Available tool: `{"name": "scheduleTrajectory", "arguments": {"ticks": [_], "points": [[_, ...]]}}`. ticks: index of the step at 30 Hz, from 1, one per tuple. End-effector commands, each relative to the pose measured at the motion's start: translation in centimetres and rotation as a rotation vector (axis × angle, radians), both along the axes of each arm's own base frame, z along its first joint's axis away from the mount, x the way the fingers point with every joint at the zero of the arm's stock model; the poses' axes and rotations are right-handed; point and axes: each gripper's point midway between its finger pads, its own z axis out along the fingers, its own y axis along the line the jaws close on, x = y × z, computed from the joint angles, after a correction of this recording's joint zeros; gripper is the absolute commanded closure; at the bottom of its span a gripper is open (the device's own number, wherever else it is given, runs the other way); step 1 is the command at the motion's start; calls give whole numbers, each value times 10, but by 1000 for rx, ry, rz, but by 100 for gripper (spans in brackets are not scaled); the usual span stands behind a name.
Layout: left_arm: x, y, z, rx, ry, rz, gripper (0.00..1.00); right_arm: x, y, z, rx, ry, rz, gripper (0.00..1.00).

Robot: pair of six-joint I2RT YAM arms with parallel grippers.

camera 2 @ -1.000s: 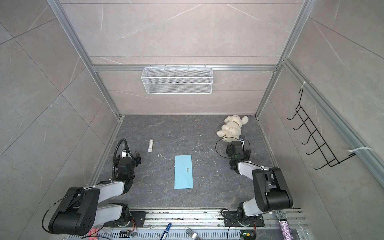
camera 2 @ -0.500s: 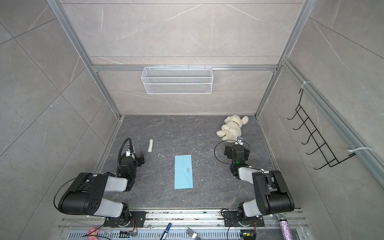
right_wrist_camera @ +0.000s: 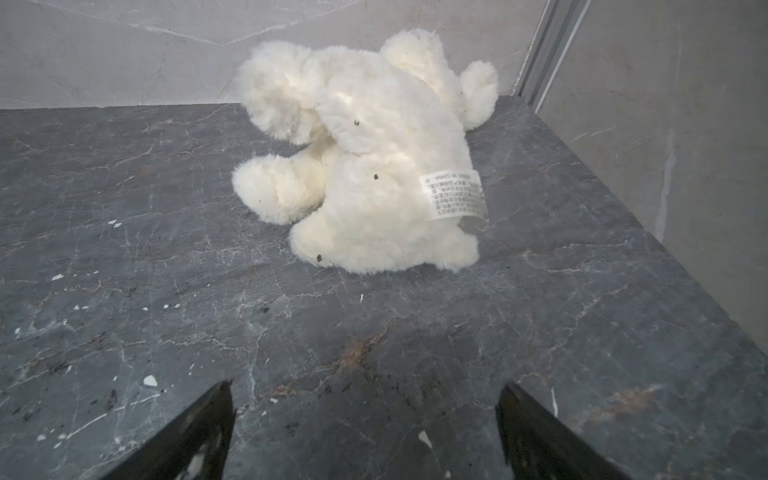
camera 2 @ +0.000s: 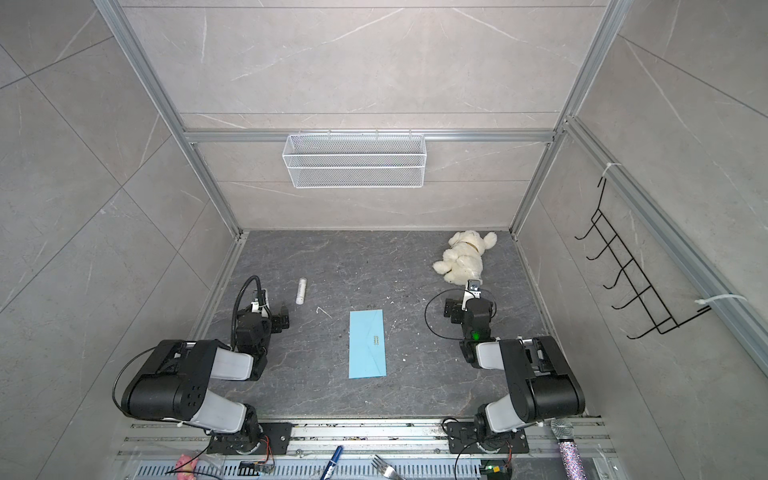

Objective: Place the letter into the envelope and seal it

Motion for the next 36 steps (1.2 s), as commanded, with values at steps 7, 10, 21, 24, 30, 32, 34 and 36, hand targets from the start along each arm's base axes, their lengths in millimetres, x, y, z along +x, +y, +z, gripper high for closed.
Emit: {"name": "scheduleTrajectory", "arguments": {"ticks": [7, 10, 21, 24, 30, 32, 34, 36], "points": [[22, 9, 11, -93, 15, 12, 0, 6, 6, 12, -8, -48, 34, 1], [22, 10, 11, -93, 13, 13, 0, 6, 6, 12, -8, -49, 34, 1], [22, 10, 11, -93, 13, 13, 0, 9, 23, 10, -5, -23, 136, 1], [22, 10, 11, -94, 14, 14, 0, 9, 23, 9, -4, -22, 136, 1], [22, 10, 12, -94, 13, 14, 0, 9, 23, 9, -6, -23, 137, 1], [22, 10, 11, -93, 14, 12, 0, 9, 23, 10, -7, -24, 138, 1], [22, 9, 12, -93, 13, 12, 0, 9, 23, 10, -7, -23, 139, 1], [22, 10, 12, -94, 12, 13, 0, 9, 23, 10, -7, -22, 138, 1]]}}
